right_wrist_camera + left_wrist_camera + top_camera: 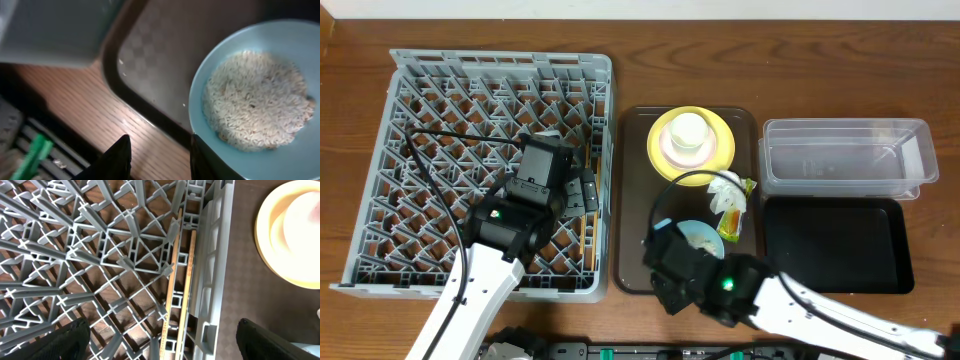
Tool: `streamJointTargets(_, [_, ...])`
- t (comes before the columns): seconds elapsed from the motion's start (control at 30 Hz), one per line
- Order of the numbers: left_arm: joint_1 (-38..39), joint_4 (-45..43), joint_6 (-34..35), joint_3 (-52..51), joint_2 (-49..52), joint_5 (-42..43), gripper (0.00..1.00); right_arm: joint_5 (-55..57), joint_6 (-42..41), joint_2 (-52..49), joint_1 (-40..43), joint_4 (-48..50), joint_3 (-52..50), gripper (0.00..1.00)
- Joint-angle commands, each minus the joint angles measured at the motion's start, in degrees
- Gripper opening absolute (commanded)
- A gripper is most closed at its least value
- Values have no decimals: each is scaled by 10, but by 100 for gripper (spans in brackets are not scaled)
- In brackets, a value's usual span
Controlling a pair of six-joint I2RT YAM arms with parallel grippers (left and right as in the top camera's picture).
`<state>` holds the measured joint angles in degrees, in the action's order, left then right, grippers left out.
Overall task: Sort waste into correct bins and load items into the dishwasher
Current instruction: 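Move the right gripper down to the blue rice plate's rim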
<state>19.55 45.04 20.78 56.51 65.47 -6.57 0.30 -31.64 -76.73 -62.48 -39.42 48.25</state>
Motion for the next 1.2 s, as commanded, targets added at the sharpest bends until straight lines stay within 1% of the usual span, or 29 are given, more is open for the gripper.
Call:
streamJointTargets(0.0, [-2,2,-1,6,-1,-7,94,40,20,-43,-22,-1,-3,36])
streamJointTargets(0.07, [-2,2,-1,6,-1,-7,94,44,36,-65,-25,-1,-3,34])
streamJointTargets(0.13, [-2,2,-1,6,-1,-7,94,56,39,-95,-25,1,-3,28])
streamJointTargets(0.17, [-2,2,-1,6,-1,-7,94,57,39,-102,-25,3,-2,28])
streamJointTargets(0.23, [-2,2,-1,6,-1,-7,94,57,39,-107,-24,5,-2,22])
streamJointTargets(0.3, [-2,2,-1,6,-1,-7,94,67,39,-104,-23,3,-2,13])
streamJointTargets(0.33, [-2,2,-1,6,-1,-7,94,74,39,-103,-23,2,-2,11])
streamJointTargets(0.43, [-2,2,-1,6,-1,-7,94,96,42,-98,-23,0,2,12])
streamJointTargets(0.57, [-2,2,-1,6,-1,-7,94,146,59,-97,-20,-5,22,16])
streamJointTargets(0.7, [-2,2,-1,6,-1,-7,95,146,65,-97,-4,-11,40,17])
streamJointTargets(0.8, [-2,2,-1,6,-1,-7,94,117,65,-97,6,-13,54,17])
streamJointTargets(0.9, [-2,2,-1,6,-1,-7,94,111,64,-97,11,-27,70,24])
streamJointTargets(1.03, [-2,2,-1,6,-1,-7,94,145,65,-99,18,-42,70,32])
streamJointTargets(1.1, [-2,2,-1,6,-1,-7,94,144,64,-99,26,-44,70,34])
streamJointTargets(1.17, [-2,2,-1,6,-1,-7,95,138,64,-100,29,-43,64,33])
